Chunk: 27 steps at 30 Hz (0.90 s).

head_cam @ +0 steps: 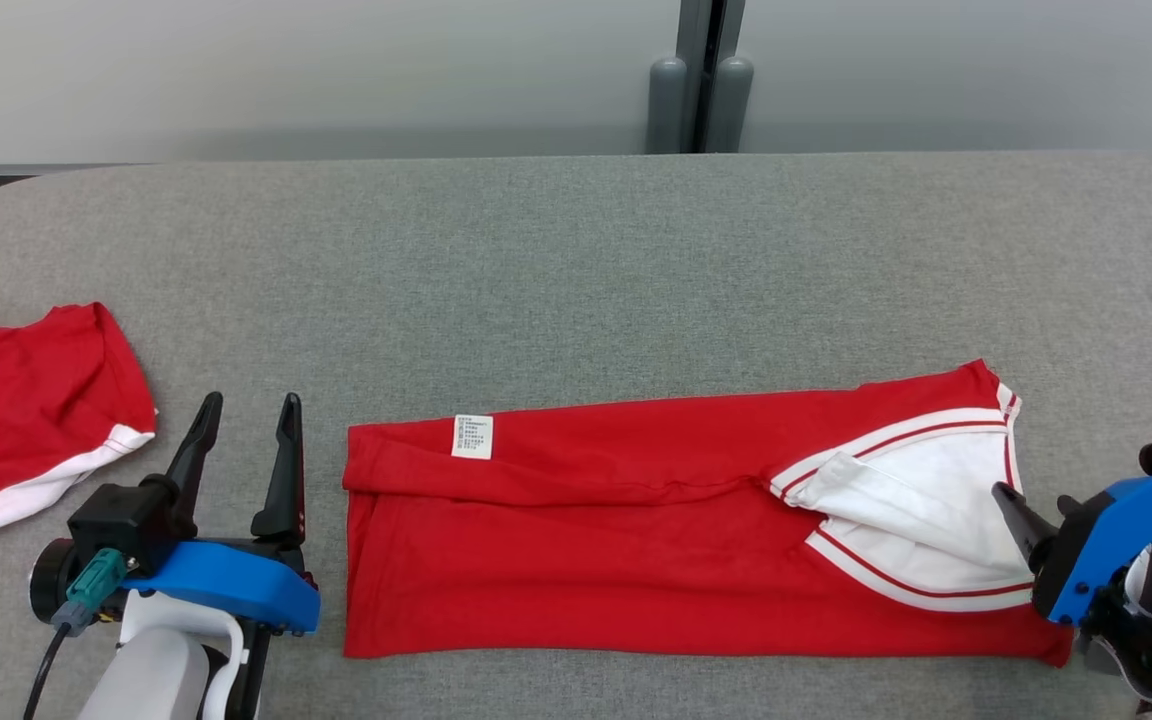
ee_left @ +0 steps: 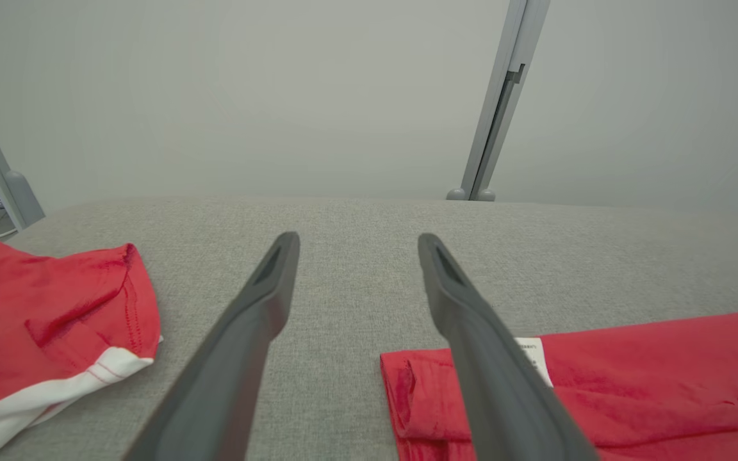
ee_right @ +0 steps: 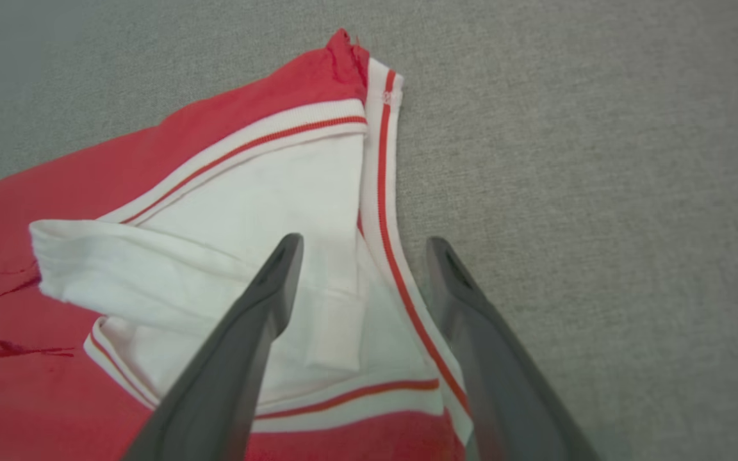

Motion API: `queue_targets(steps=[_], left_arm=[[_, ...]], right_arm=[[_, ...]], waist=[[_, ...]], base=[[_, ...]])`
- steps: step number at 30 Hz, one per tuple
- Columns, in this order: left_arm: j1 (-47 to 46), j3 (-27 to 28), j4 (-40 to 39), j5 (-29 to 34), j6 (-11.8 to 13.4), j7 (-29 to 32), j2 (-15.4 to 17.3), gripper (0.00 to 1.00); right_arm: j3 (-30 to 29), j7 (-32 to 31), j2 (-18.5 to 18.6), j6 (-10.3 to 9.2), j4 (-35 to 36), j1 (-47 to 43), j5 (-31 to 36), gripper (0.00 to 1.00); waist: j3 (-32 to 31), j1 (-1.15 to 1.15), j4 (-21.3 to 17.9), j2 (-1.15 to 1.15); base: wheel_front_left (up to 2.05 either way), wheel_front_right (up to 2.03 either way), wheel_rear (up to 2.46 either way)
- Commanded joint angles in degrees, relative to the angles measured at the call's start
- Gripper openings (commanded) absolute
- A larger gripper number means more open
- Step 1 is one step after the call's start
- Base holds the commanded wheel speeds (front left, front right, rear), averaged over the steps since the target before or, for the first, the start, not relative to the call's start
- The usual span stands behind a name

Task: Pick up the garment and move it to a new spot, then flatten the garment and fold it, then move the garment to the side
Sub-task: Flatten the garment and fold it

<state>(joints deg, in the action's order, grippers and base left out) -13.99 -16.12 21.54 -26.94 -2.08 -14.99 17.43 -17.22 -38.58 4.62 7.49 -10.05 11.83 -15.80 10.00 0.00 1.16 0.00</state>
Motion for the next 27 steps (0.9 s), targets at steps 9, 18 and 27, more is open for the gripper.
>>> queue_targets(steps=[9,18,27], left_arm=[[-2.04,-1.04,-0.57,0.3,0.25,0.1,-0.51,1.0],[-2.08,-0.9,0.21,-0.29,-0.19,-0.01,-0.2,1.0],[-0.78,-0.64,0.36,-0.64,0.15,-0.14,-0.14,1.0]], right_arm=[[0.37,-2.8,2.07,0.01,-11.07,6.9,1.19,1.0],[4.27,-3.27,2.95,0.01,-11.78,5.52,-3.86,0.0],[1.43,-0.51,8.53,0.01,-5.95,3.27,-5.52,0.0]], waist=[[1.54,0.0,1.98,0.0],[1.3,0.0,1.52,0.0],[-0.14,0.0,-0.23,0.0]], base=[[0.0,0.0,0.0],[0.0,0.0,0.0],[0.0,0.0,0.0]])
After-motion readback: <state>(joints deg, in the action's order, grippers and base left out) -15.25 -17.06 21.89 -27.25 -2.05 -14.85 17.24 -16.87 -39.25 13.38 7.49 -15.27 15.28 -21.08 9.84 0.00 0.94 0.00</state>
